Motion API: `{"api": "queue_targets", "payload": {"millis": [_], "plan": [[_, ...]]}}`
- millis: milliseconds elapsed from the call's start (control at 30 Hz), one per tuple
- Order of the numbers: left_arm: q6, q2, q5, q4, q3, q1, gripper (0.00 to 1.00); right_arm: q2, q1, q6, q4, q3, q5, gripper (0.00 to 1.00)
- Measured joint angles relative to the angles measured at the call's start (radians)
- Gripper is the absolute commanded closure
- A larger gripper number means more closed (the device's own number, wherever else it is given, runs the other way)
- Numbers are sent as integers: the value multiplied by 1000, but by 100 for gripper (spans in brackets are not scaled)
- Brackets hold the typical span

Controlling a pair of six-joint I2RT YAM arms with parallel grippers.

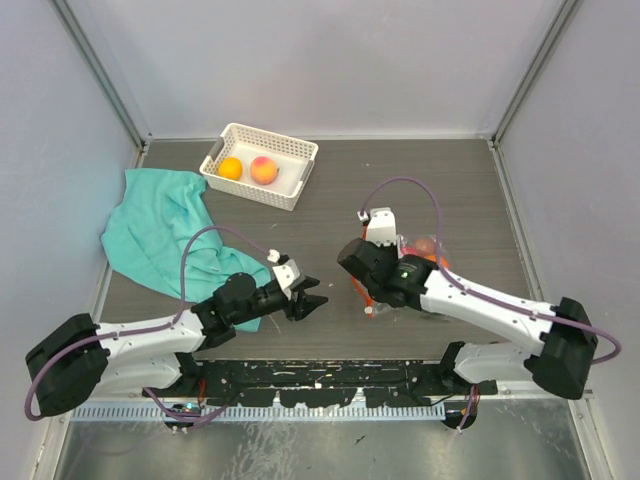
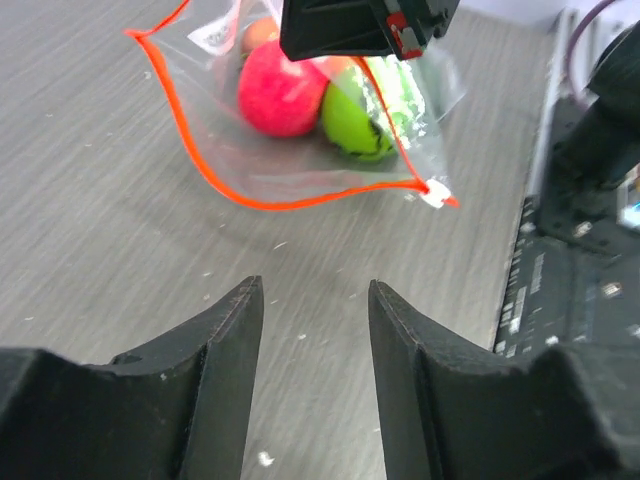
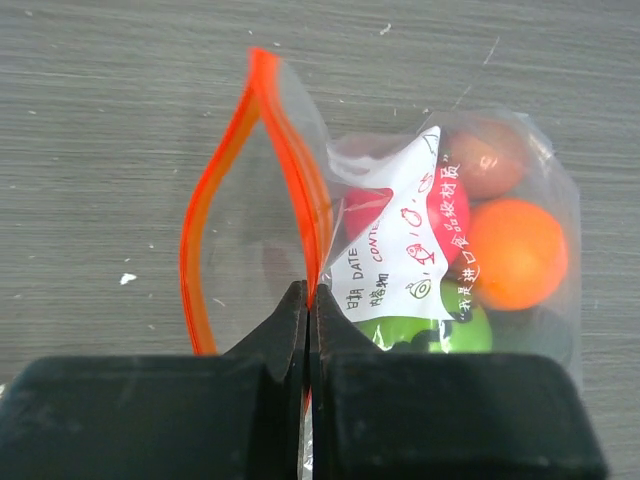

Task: Open the zip-top bag and remove the fake food
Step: Pick up the fake fruit from the zipper food storage bag.

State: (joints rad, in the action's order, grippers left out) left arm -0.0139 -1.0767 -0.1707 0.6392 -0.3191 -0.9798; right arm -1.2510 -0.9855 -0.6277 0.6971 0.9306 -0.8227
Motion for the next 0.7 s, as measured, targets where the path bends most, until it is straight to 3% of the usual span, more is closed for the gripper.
{"api": "queue_targets", "payload": {"millis": [333,700], "plan": [[-396,-98,-85,45,-176,1,51,240,0,91,-108,-90,117,100],[-890,-313,-83,66,-287,47,51,309,0,103,-168,-133,180,100]]}}
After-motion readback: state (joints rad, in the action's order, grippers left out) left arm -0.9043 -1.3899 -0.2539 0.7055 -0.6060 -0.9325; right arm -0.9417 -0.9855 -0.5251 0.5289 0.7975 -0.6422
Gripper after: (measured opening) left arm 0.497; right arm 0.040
